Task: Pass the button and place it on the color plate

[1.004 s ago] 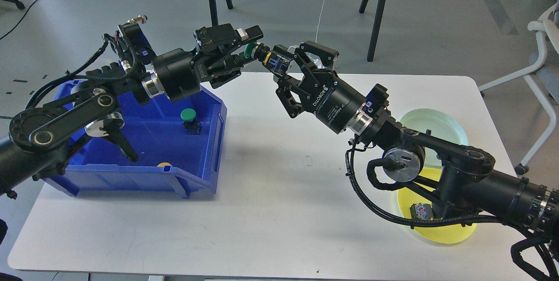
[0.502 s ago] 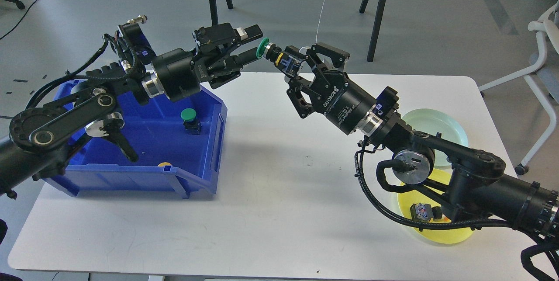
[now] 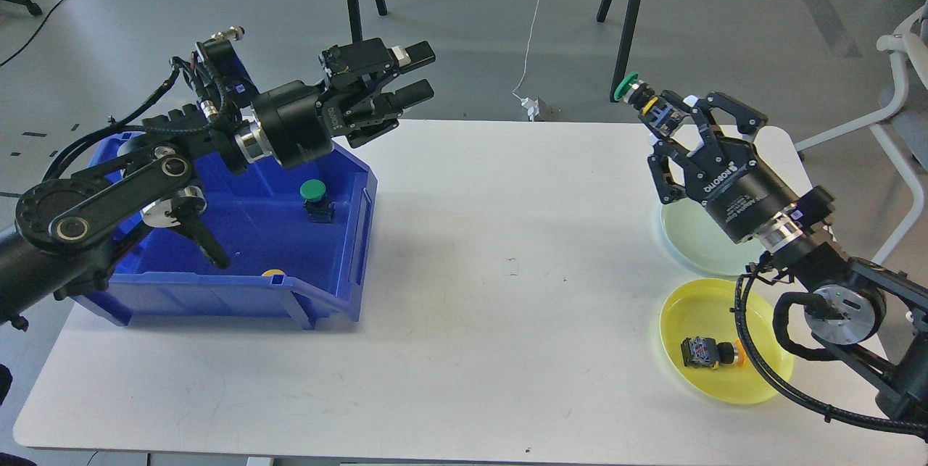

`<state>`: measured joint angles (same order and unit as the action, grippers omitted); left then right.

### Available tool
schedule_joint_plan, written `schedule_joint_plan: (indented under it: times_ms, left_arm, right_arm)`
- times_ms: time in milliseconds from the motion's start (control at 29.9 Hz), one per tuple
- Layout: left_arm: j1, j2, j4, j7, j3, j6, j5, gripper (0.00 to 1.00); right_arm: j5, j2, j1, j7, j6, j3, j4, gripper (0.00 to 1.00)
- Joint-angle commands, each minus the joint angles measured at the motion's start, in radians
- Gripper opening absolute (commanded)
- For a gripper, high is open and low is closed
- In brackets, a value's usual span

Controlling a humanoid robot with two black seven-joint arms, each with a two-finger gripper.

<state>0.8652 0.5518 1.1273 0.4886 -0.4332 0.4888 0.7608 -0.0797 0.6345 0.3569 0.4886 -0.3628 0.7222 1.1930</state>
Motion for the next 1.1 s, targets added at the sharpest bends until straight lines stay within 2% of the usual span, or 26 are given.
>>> schedule_joint_plan:
  times_ms: [0,134,301,402,469,569,736,837,870,904,971,1071]
  left_arm:
    - [0.000,0.000,0.000,0.000,0.001,0.000,0.000,0.67]
    - [0.000,0.000,0.000,0.000,-0.001,0.000,0.000,0.67]
    - [0.000,0.000,0.000,0.000,-0.001,0.000,0.000,0.67]
    - [0.000,-0.001,0.000,0.000,-0.001,0.000,0.000,0.67]
    - [0.000,-0.001,0.000,0.000,-0.001,0.000,0.000,0.67]
    - [0.000,-0.001,0.000,0.000,-0.001,0.000,0.000,0.67]
    - [0.000,0.000,0.000,0.000,-0.001,0.000,0.000,0.67]
    - [0.000,0.000,0.000,0.000,-0.001,0.000,0.000,0.67]
    - [0.000,0.000,0.000,0.000,-0.001,0.000,0.000,0.67]
    - [0.000,0.000,0.000,0.000,-0.001,0.000,0.000,0.67]
    - [0.000,0.000,0.000,0.000,-0.001,0.000,0.000,0.67]
    - [-0.002,0.000,0.000,0.000,-0.002,0.000,-0.001,0.67]
  right_arm:
    - [0.000,0.002,-0.056,0.000,0.073,0.031,-0.090,0.01]
    - [0.003,-0.013,-0.059,0.000,0.204,0.034,-0.187,0.01]
    - [0.005,-0.029,-0.069,0.000,0.405,0.023,-0.217,0.01]
    - [0.000,-0.044,-0.069,0.000,0.473,0.003,-0.259,0.01]
    - [-0.008,-0.078,-0.059,-0.025,0.519,-0.026,-0.291,0.01]
    - [-0.023,-0.108,-0.001,-0.064,0.555,-0.088,-0.338,0.01]
    - [-0.032,-0.147,0.092,-0.076,0.568,-0.216,-0.383,0.02]
    - [-0.032,-0.164,0.128,-0.100,0.576,-0.239,-0.395,0.04]
    - [-0.032,-0.168,0.129,-0.105,0.581,-0.239,-0.395,0.06]
    - [-0.032,-0.170,0.131,-0.107,0.584,-0.239,-0.395,0.12]
    - [-0.028,-0.177,0.129,-0.107,0.593,-0.227,-0.395,0.31]
    - [-0.020,-0.179,0.119,-0.107,0.596,-0.221,-0.398,0.44]
